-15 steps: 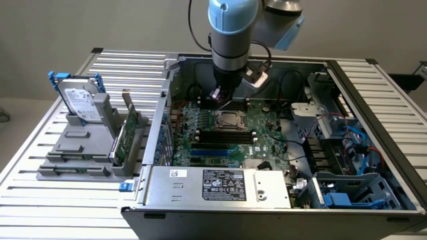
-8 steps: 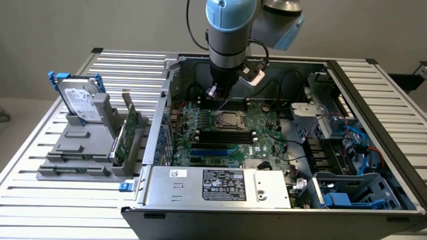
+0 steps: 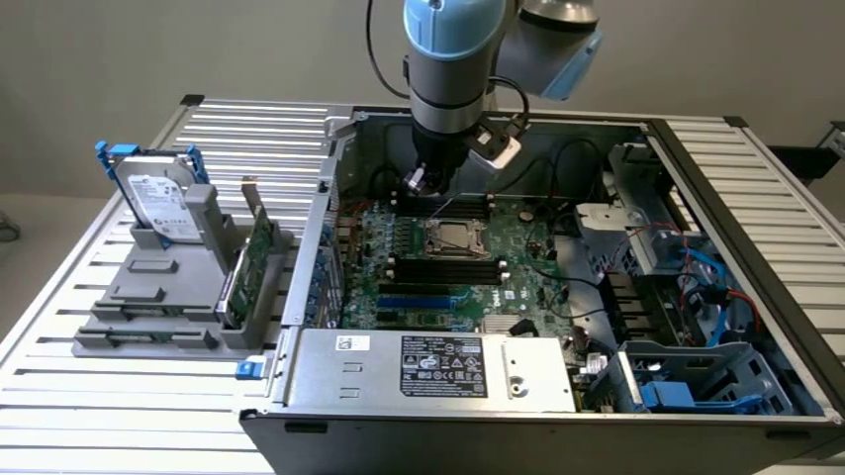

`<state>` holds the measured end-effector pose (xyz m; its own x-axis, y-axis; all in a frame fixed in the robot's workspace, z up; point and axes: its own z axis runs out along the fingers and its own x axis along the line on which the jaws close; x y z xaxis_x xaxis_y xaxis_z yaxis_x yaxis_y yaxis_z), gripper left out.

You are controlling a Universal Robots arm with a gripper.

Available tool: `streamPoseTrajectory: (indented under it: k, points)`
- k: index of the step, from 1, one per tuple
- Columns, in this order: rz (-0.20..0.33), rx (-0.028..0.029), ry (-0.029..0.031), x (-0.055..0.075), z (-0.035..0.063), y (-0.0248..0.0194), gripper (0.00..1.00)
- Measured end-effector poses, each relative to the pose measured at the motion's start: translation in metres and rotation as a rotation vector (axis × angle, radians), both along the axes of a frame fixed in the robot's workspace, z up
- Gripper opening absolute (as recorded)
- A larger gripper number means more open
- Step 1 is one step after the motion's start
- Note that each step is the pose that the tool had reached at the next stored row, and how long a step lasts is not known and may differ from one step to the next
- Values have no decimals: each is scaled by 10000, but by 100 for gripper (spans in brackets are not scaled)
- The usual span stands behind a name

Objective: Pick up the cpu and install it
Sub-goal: 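Install the first cpu locking lever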

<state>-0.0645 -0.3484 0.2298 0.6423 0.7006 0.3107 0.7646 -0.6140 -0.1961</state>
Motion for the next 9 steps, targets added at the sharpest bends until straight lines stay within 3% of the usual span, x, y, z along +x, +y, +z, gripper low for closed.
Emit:
streamPoseTrajectory:
  k: [5,9]
  points:
    - [0,-48,-10,1,-7,-21,11]
    - [-1,-93,-50,0,-39,-46,11]
